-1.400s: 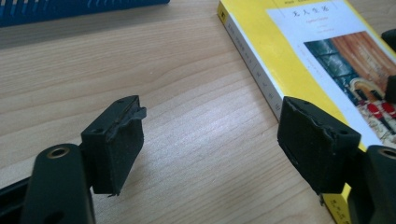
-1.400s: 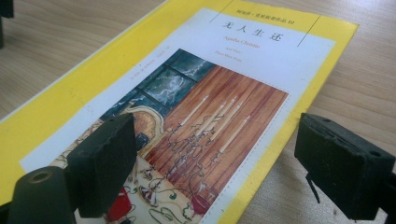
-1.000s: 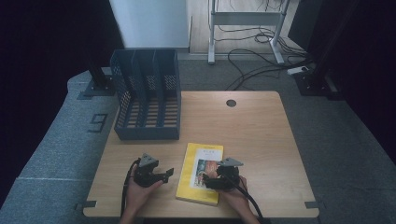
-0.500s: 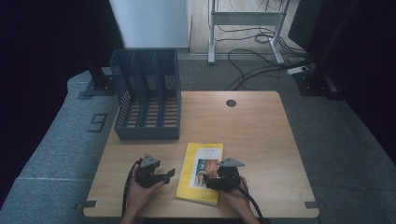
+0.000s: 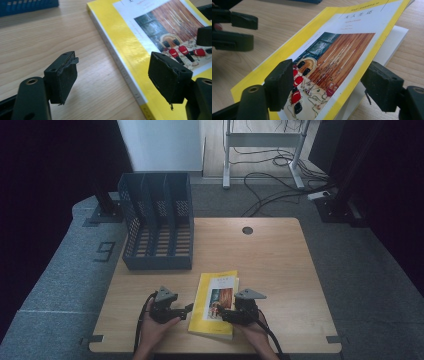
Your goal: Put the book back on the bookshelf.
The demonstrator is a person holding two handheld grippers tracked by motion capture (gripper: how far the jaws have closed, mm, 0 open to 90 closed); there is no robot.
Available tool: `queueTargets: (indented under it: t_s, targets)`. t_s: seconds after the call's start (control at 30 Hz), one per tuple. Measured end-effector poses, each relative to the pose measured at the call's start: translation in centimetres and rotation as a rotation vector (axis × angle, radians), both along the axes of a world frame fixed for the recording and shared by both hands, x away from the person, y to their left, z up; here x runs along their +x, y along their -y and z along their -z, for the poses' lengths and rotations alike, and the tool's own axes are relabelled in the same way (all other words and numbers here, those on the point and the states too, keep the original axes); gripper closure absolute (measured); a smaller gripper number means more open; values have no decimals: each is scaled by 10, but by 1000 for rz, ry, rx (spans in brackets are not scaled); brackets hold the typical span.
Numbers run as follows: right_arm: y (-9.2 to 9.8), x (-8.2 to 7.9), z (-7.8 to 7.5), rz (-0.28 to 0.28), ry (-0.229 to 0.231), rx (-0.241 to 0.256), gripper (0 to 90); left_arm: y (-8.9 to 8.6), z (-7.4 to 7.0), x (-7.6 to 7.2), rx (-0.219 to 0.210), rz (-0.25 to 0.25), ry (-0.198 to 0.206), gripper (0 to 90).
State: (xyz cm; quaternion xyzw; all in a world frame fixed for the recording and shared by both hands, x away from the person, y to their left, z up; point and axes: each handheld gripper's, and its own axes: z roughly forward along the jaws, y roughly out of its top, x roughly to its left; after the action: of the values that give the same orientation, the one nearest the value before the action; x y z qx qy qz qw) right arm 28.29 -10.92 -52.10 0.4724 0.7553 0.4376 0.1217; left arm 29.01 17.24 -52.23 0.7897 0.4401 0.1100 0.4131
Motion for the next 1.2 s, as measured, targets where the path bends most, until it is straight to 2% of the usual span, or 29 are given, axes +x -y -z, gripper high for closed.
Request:
queueTargets:
  t_s: [0.17,0.27,0.33,0.53,0.63,0.7,0.93,1.2]
  targets:
    - [0,-2,-1,-16,17,-1,317,10,3,-2,10,37,-13,235]
    - [0,-2,-2,-26,19,12,338,14,4,-3,14,46,-13,236]
    - [-1,-2,-1,-34,23,3,341,17,5,-4,22,53,-15,237]
    - [-2,1,8,-50,-9,-13,347,24,11,-4,44,83,-33,242]
    - [0,5,15,-49,-42,4,346,26,13,-4,53,86,-34,243]
    - [1,6,17,-49,-36,15,350,27,13,-4,52,86,-35,243]
    - [0,5,17,-46,-25,4,380,26,13,-4,48,86,-35,243]
    - [1,6,17,-51,-6,16,505,25,13,-3,47,83,-37,243]
